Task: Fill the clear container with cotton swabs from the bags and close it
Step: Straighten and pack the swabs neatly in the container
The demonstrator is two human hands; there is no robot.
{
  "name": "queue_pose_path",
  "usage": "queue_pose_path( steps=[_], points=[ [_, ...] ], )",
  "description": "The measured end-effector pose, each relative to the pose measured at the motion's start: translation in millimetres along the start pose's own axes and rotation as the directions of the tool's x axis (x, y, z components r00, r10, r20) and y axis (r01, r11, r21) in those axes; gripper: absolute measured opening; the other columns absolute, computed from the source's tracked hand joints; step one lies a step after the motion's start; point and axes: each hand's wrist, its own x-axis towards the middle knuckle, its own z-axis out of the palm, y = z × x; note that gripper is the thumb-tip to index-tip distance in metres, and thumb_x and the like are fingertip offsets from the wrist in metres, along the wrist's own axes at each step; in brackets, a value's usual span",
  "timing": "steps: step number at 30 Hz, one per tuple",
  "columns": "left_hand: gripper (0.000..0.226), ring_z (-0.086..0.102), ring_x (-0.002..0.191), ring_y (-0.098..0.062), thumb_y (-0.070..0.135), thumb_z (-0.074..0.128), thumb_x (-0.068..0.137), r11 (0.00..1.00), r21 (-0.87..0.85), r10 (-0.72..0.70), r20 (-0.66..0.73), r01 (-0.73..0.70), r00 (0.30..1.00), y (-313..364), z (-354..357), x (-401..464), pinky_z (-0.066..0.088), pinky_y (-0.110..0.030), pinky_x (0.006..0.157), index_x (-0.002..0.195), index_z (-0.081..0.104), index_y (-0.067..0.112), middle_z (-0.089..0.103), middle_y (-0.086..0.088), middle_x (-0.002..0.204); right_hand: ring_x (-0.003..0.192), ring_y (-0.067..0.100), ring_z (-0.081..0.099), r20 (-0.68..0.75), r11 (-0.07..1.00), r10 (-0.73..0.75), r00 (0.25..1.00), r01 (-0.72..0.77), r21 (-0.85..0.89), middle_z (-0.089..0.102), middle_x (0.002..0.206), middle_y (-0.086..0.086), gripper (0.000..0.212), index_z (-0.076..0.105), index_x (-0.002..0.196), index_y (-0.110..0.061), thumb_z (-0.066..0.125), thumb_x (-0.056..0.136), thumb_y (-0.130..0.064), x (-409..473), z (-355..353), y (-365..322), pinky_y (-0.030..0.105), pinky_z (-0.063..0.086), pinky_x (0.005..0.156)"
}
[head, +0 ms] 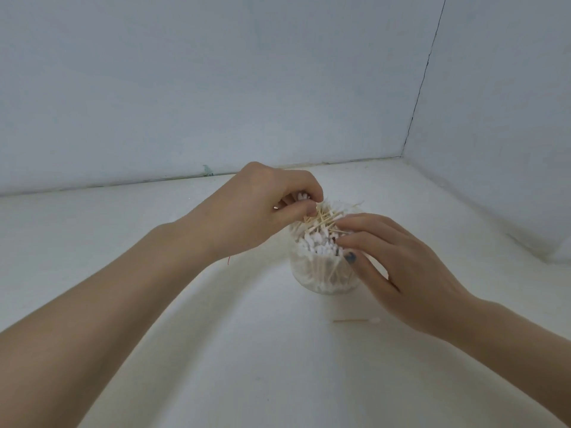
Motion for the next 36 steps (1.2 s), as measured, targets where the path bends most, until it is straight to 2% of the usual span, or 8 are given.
queue_pose_path(
  steps=[5, 15, 19, 23, 27, 31, 34, 36],
  points=[
    [0.007, 0.074, 0.086, -0.006, 0.020, 0.068, 0.098, 1.000, -0.023, -0.011, 0.016, 0.011, 1.000, -2.7, -3.1, 1.4, 0.058, -0.034, 0.085, 0.103, 0.073, 0.022, 0.076, 0.008, 0.091, 0.127, 0.014, 0.055, -0.024, 0.998, 0.032, 0.999, -0.031, 0.050, 0.063, 0.128, -0.003, 0.021, 0.070, 0.108, -0.011, 0.052, 0.100, -0.018, -2.8, -0.4, 2.8, 0.032, 0.047, 0.101],
    [0.011, 0.066, 0.085, -0.007, 0.024, 0.062, 0.100, 0.980, 0.173, 0.082, 0.113, -0.100, 0.990, -6.8, 15.7, -8.5, 0.051, -0.032, 0.080, 0.109, 0.067, 0.025, 0.072, 0.012, 0.093, 0.124, 0.011, 0.055, -0.058, 0.990, 0.090, 0.994, -0.083, 0.111, 0.061, 0.127, -0.008, 0.028, 0.069, 0.114, -0.014, 0.045, 0.103, -0.023, -2.2, 2.1, 1.0, 0.030, 0.047, 0.100],
    [0.004, 0.061, 0.089, -0.007, 0.025, 0.063, 0.099, 0.996, 0.081, 0.043, -0.009, -0.042, 0.999, -9.3, 17.9, -11.3, 0.045, -0.014, 0.073, 0.100, 0.065, 0.023, 0.065, 0.014, 0.092, 0.117, 0.010, 0.056, -0.081, 0.979, 0.159, 0.984, -0.147, 0.142, 0.057, 0.124, -0.009, 0.028, 0.062, 0.123, -0.016, 0.046, 0.102, -0.023, 1.9, -5.6, -3.3, 0.023, 0.045, 0.094],
    [0.012, 0.057, 0.073, -0.009, 0.023, 0.066, 0.098, 0.997, -0.037, -0.062, -0.042, 0.060, 0.997, -14.4, 23.1, -14.9, 0.041, -0.017, 0.065, 0.085, 0.067, 0.021, 0.065, 0.009, 0.077, 0.120, 0.005, 0.048, -0.042, 0.962, 0.259, 0.965, -0.254, 0.101, 0.053, 0.127, -0.014, 0.038, 0.057, 0.133, -0.026, 0.038, 0.102, -0.036, 18.2, -11.8, -7.2, 0.020, 0.038, 0.097],
    [0.016, 0.048, 0.061, -0.001, 0.023, 0.073, 0.094, 0.959, -0.212, -0.188, 0.034, 0.190, 0.982, -16.4, 31.1, -14.2, 0.037, -0.010, 0.060, 0.078, 0.069, 0.023, 0.059, 0.016, 0.067, 0.122, -0.001, 0.041, 0.063, 0.914, 0.382, 0.922, -0.387, 0.119, 0.060, 0.121, -0.022, 0.030, 0.066, 0.125, -0.033, 0.049, 0.100, -0.032, 37.0, -11.5, -6.0, 0.014, 0.029, 0.097],
    [0.015, 0.044, 0.062, -0.002, 0.028, 0.078, 0.089, 0.953, -0.231, -0.192, 0.029, 0.194, 0.981, -15.5, 34.6, -12.2, 0.037, -0.012, 0.061, 0.080, 0.067, 0.025, 0.054, 0.012, 0.072, 0.098, -0.005, 0.049, 0.090, 0.888, 0.430, 0.899, -0.438, 0.138, 0.064, 0.103, -0.020, 0.018, 0.072, 0.107, -0.035, 0.062, 0.093, -0.031, 48.9, -12.9, 2.8, 0.005, 0.033, 0.079],
    [0.018, 0.047, 0.065, -0.006, 0.035, 0.067, 0.096, 0.924, -0.298, -0.252, -0.002, 0.240, 0.968, -18.1, 38.6, -12.1, 0.039, -0.016, 0.062, 0.087, 0.065, 0.019, 0.061, -0.002, 0.080, 0.097, -0.008, 0.051, 0.114, 0.878, 0.439, 0.891, -0.452, 0.155, 0.064, 0.101, -0.019, 0.019, 0.070, 0.108, -0.036, 0.068, 0.089, -0.035, 53.5, -13.7, 8.3, 0.005, 0.034, 0.077],
    [0.013, 0.046, 0.064, -0.006, 0.030, 0.066, 0.097, 0.924, -0.286, -0.265, -0.009, 0.252, 0.964, -20.1, 39.7, -12.5, 0.038, -0.014, 0.062, 0.089, 0.064, 0.020, 0.059, -0.002, 0.082, 0.100, -0.008, 0.050, 0.166, 0.860, 0.449, 0.878, -0.475, 0.187, 0.064, 0.103, -0.019, 0.027, 0.067, 0.114, -0.039, 0.069, 0.087, -0.039, 55.0, -14.8, 10.6, 0.011, 0.035, 0.079]
  ],
)
